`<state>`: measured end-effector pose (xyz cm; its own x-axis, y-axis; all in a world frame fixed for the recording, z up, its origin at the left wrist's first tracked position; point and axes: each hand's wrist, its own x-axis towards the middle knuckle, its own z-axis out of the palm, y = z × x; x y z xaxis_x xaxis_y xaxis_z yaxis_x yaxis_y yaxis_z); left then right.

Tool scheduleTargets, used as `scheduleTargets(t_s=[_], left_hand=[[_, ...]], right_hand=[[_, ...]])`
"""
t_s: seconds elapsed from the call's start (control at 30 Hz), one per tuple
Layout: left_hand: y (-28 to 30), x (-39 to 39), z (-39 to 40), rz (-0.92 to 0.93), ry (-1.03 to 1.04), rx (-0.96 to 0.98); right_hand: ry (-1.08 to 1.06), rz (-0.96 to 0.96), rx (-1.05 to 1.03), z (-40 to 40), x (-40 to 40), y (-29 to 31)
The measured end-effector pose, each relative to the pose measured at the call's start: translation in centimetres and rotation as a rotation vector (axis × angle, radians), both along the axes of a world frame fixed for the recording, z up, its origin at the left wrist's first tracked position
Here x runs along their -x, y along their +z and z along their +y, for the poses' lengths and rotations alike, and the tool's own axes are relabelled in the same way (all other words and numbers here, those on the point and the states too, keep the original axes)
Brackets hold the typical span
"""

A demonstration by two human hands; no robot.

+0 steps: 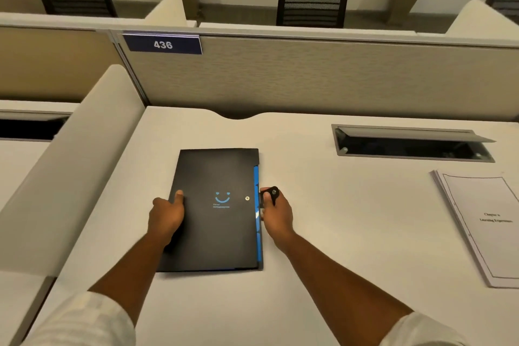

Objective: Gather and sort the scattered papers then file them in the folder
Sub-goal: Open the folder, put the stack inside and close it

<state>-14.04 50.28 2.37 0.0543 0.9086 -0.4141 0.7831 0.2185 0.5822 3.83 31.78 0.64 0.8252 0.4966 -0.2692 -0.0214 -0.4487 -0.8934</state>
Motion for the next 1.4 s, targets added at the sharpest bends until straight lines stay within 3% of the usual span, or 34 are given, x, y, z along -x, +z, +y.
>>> scheduleTargets(t_s=[0.2, 0.43, 0.7, 1.03, 1.2, 1.4], left_hand=[[0.1, -1.9, -6.8, -0.083, -0.043, 0.029], [1.5, -5.3, -16.2, -0.147, -0.107, 0.029], [1.3, -8.6, -25.9, -0.135, -0.193, 0.037], [0.9, -12.0, -38.7, -0.073, -0.11, -0.072], [0.9, -12.9, -41.2, 0.081, -0.108, -0.195], [0.7, -14.4, -44.0, 0.223, -0.056, -0.194]], right_hand=[[-0.239, 0.191, -0.14, -6.3, -1.1, 1.0], [-0.241, 0.343, -0.307, -15.3, -4.0, 3.3], [-0.205, 0.384, -0.302, -25.0, -7.1, 4.7], [-0.27, 0.457, -0.074, -34.5, -12.2, 2.2], [-0.131, 0.306, 0.038, -37.0, -13.5, 1.7], [0.08, 0.022, 0.22, -39.4, -14.6, 2.0]])
